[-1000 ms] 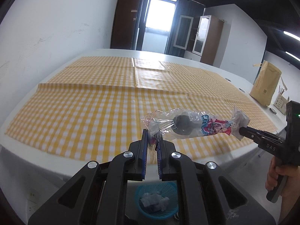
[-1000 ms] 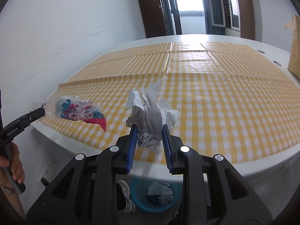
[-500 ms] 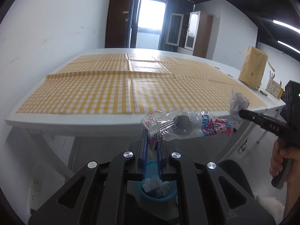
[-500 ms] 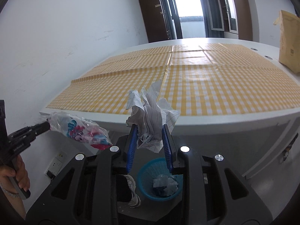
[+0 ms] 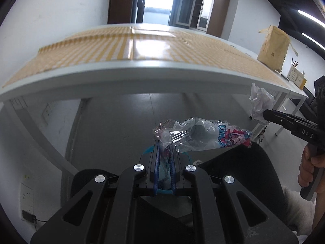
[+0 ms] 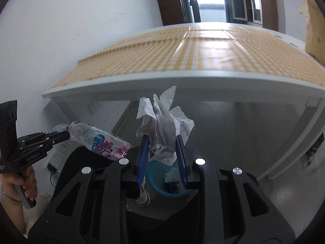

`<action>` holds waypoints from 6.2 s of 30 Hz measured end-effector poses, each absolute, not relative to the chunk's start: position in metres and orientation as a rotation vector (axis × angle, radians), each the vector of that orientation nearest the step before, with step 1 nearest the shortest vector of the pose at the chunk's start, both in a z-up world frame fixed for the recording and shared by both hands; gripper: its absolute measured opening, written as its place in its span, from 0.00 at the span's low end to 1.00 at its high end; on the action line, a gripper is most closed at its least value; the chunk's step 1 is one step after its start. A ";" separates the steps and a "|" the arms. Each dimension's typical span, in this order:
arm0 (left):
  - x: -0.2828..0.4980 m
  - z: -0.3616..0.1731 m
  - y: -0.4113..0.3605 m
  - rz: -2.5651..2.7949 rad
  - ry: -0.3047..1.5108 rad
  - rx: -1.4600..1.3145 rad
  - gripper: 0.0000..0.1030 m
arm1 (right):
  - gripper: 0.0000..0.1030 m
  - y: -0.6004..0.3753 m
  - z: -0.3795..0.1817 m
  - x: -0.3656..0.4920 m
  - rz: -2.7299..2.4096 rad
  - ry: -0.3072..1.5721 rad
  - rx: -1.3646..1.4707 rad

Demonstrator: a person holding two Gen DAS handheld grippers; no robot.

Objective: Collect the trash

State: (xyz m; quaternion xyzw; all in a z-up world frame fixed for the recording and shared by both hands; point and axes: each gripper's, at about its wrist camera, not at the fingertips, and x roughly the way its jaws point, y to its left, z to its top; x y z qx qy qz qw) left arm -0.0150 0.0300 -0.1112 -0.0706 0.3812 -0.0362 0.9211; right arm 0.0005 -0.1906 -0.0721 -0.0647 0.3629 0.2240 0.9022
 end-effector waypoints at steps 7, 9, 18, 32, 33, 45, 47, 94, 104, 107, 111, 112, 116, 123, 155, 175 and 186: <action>0.003 -0.161 0.036 -0.069 0.902 -0.189 0.08 | 0.25 -0.183 -0.121 0.010 0.466 0.843 -0.164; 0.009 -0.175 0.038 -0.067 0.933 -0.187 0.08 | 0.25 -0.180 -0.135 0.015 0.465 0.871 -0.168; 0.043 -0.230 0.040 -0.037 1.033 -0.197 0.08 | 0.25 -0.176 -0.205 0.048 0.440 1.020 -0.170; 0.110 -0.302 0.026 0.039 1.235 -0.241 0.08 | 0.25 -0.171 -0.280 0.107 0.392 1.201 -0.099; 0.114 -0.305 0.026 0.044 1.242 -0.239 0.08 | 0.25 -0.173 -0.284 0.110 0.388 1.209 -0.097; 0.159 -0.360 0.021 0.117 1.377 -0.289 0.08 | 0.25 -0.161 -0.344 0.164 0.363 1.338 -0.062; 0.166 -0.369 0.020 0.116 1.394 -0.296 0.08 | 0.25 -0.159 -0.354 0.174 0.349 1.364 -0.061; 0.212 -0.425 0.038 0.143 1.477 -0.486 0.40 | 0.55 -0.166 -0.419 0.233 0.186 1.494 -0.052; 0.177 -0.362 0.020 0.022 1.341 -0.359 0.44 | 0.57 -0.171 -0.359 0.197 0.260 1.348 -0.085; 0.158 -0.345 0.018 0.009 1.312 -0.349 0.46 | 0.58 -0.172 -0.340 0.184 0.292 1.304 -0.075; 0.136 -0.324 0.023 -0.019 1.266 -0.384 0.50 | 0.62 -0.173 -0.321 0.164 0.328 1.266 -0.094; 0.130 -0.317 0.022 -0.038 1.247 -0.388 0.52 | 0.63 -0.173 -0.315 0.158 0.342 1.253 -0.102; 0.111 -0.294 0.015 -0.092 1.185 -0.367 0.58 | 0.66 -0.174 -0.294 0.133 0.377 1.206 -0.116; 0.085 -0.264 0.004 -0.125 1.119 -0.298 0.66 | 0.73 -0.187 -0.256 0.097 0.415 1.158 -0.064; 0.080 -0.291 0.017 -0.105 1.197 -0.315 0.94 | 0.92 -0.185 -0.266 0.092 0.398 1.205 -0.100; 0.078 -0.287 0.020 -0.071 1.182 -0.308 0.94 | 0.92 -0.190 -0.268 0.096 0.389 1.214 -0.076; 0.078 -0.287 0.020 -0.072 1.186 -0.315 0.94 | 0.92 -0.194 -0.269 0.098 0.392 1.223 -0.042</action>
